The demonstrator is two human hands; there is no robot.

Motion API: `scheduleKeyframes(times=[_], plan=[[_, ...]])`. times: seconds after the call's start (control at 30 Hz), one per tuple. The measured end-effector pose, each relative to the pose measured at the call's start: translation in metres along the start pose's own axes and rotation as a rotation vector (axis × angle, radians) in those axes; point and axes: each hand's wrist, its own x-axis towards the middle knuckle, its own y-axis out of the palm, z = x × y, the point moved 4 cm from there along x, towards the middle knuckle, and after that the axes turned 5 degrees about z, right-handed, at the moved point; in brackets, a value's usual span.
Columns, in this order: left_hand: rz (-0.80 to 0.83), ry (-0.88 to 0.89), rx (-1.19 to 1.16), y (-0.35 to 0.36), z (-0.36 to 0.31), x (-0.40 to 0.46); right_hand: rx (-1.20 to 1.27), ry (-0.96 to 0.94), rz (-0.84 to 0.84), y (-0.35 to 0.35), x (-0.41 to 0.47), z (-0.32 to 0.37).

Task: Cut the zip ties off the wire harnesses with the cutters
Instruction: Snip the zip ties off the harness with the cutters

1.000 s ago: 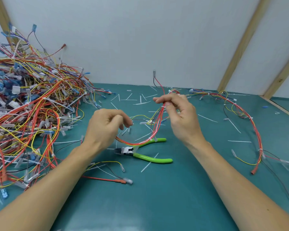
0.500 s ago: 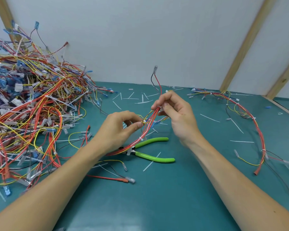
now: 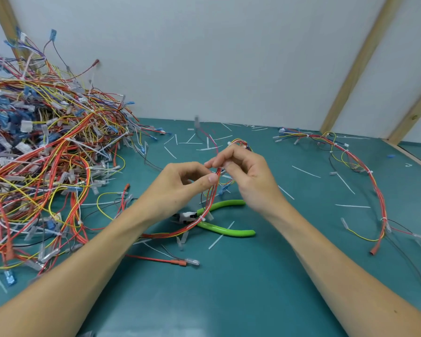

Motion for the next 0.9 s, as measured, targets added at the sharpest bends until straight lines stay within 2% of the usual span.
scheduleKeyframes(times=[0.07,0.17,0.27,0.37,0.5,0.6,0.7,0.8,0.9], plan=[[-0.024,-0.008,-0.087,0.001,0.001,0.002,-0.018,0.010,0.031,0.005,-0.003,0.000],[-0.014,-0.193,-0.291,0.000,0.002,0.006,-0.100,-0.016,0.007,0.004,-0.005,0.006],[0.058,-0.297,-0.501,0.001,0.004,0.007,-0.054,-0.046,0.112,0.012,-0.009,0.018],[0.086,-0.197,-0.603,0.004,0.004,0.006,-0.041,-0.040,0.207,0.020,-0.011,0.023],[0.158,-0.077,-0.787,-0.008,0.000,0.003,-0.142,-0.064,0.256,0.025,-0.012,0.018],[0.211,-0.048,-0.910,-0.015,-0.003,0.002,-0.128,-0.023,0.266,0.026,-0.013,0.011],[0.181,-0.102,-0.938,-0.014,-0.001,0.003,-0.131,0.037,0.279,0.025,-0.013,0.006],[0.043,-0.120,-0.778,-0.013,0.001,0.005,-0.096,0.066,0.296,0.026,-0.014,0.005],[-0.033,-0.075,-0.650,-0.012,-0.001,0.004,0.024,0.092,0.216,0.023,-0.015,0.006]])
